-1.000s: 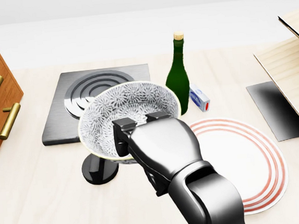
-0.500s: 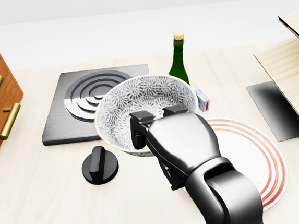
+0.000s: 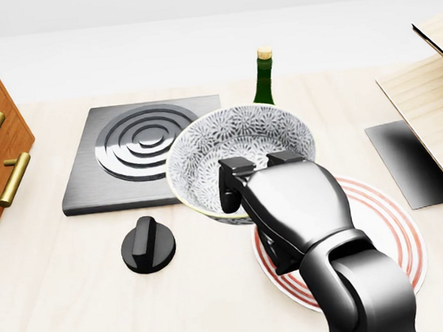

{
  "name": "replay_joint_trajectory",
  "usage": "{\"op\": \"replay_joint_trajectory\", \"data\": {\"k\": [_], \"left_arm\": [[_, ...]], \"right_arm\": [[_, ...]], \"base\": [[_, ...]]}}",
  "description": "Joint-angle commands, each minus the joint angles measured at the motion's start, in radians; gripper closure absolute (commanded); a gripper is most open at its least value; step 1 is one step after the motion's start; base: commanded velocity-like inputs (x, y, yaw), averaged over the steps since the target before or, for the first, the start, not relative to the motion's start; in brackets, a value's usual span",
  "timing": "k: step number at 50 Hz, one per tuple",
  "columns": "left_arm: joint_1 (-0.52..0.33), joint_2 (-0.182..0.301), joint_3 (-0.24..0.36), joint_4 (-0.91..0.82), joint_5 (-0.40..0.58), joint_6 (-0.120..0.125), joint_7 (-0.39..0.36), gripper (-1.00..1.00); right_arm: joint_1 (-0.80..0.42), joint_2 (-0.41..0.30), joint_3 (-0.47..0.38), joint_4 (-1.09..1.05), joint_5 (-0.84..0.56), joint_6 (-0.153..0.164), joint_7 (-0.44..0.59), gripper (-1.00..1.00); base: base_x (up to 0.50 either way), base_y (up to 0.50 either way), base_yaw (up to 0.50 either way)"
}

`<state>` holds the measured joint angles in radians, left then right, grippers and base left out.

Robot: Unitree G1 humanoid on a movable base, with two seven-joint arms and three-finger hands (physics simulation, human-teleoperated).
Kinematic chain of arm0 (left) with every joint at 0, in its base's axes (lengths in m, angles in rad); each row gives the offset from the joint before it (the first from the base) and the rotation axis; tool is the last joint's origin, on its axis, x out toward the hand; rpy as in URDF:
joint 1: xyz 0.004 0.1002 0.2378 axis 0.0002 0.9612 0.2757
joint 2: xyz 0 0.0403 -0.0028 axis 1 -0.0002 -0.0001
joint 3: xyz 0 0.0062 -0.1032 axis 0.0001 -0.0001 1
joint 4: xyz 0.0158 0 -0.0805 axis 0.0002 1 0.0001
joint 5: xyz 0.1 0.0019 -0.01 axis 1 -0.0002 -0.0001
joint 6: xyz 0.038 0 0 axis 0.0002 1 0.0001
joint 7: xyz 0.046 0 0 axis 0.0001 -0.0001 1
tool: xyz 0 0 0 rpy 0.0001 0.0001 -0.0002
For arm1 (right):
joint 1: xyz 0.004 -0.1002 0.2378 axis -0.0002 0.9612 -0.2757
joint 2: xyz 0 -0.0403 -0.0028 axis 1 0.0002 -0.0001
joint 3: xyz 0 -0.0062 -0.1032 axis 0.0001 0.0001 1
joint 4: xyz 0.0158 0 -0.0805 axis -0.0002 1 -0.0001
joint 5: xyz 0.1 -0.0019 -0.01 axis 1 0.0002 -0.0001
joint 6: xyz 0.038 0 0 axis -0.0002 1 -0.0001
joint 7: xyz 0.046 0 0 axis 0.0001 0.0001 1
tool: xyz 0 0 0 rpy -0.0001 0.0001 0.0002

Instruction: Pick up the akita bowl and put it on the plate.

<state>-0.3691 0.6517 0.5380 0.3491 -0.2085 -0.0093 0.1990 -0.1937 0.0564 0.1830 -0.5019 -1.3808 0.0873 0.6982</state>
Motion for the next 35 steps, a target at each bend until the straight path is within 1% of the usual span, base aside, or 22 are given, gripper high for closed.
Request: {"op": "replay_joint_trajectory", "data": {"k": [1,24,35], "left_arm": [[-0.011,0.003,-0.006,0.012,0.003,-0.004,0.002,-1.0],[-0.028,0.007,-0.018,0.029,0.006,-0.008,0.009,-1.0],[-0.021,0.006,-0.015,0.024,0.004,-0.008,0.007,-1.0]], "right_arm": [[0.0,-0.013,-0.021,-0.014,0.006,0.0,0.0,1.0],[-0.019,-0.042,-0.064,-0.008,0.023,0.0,0.0,1.0],[-0.017,-0.078,-0.101,0.019,0.058,0.0,0.0,1.0]], "base": [[0.0,0.0,0.0],[0.0,0.0,0.0],[0.0,0.0,0.0]]}}
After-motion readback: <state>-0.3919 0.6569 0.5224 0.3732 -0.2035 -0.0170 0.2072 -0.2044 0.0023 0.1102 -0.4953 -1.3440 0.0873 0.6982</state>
